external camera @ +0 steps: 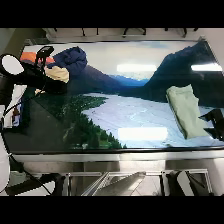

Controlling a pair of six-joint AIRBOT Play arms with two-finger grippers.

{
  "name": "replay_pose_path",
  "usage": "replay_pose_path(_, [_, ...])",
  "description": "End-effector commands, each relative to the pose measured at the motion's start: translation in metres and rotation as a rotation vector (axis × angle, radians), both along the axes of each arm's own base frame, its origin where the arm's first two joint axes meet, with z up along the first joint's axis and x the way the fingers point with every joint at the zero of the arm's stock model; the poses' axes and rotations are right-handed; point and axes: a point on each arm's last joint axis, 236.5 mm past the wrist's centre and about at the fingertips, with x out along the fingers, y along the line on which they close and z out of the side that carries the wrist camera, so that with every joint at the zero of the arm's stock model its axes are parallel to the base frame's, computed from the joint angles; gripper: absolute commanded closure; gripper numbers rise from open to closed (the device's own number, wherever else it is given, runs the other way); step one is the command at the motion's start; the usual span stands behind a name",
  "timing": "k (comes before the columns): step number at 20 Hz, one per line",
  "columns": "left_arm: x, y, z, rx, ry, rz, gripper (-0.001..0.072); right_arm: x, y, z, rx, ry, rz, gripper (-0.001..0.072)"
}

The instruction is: Fold the shirts.

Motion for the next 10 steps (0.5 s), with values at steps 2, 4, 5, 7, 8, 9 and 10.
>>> replay_pose_path(2, [-0.003, 0.003, -0.002, 0.005, 0.022, 0.019, 0.0695, 0.059, 0.106, 0.051, 0.090, -0.271, 0.218, 0.0141])
replay_pose_path(4, [-0.009, 0.004, -0.004, 0.011, 0.046, 0.013, 0.0696, 0.079, 0.188, 0.047, 0.117, -0.318, 0.416, 0.0141])
replay_pose_path(5, [-0.011, 0.007, -0.006, 0.023, 0.058, 0.013, 0.0695, 0.084, 0.227, 0.040, 0.118, -0.334, 0.508, 0.0142])
replay_pose_path(7, [-0.019, 0.014, -0.012, 0.043, 0.077, 0.033, 0.0696, 0.078, 0.299, 0.011, 0.110, -0.292, 0.722, 0.0154])
replay_pose_path(8, [-0.024, 0.014, -0.017, 0.043, 0.081, 0.035, 0.0696, 0.070, 0.327, -0.004, 0.100, -0.241, 0.843, 0.0323])
replay_pose_path(9, [-0.028, 0.016, -0.022, 0.044, 0.075, 0.037, 0.0696, 0.065, 0.349, -0.014, 0.083, -0.213, 0.975, 0.0656])
replay_pose_path(10, [-0.031, 0.018, -0.028, 0.043, 0.070, 0.041, 0.0696, 0.064, 0.364, -0.019, 0.074, -0.204, 1.061, 0.0691])
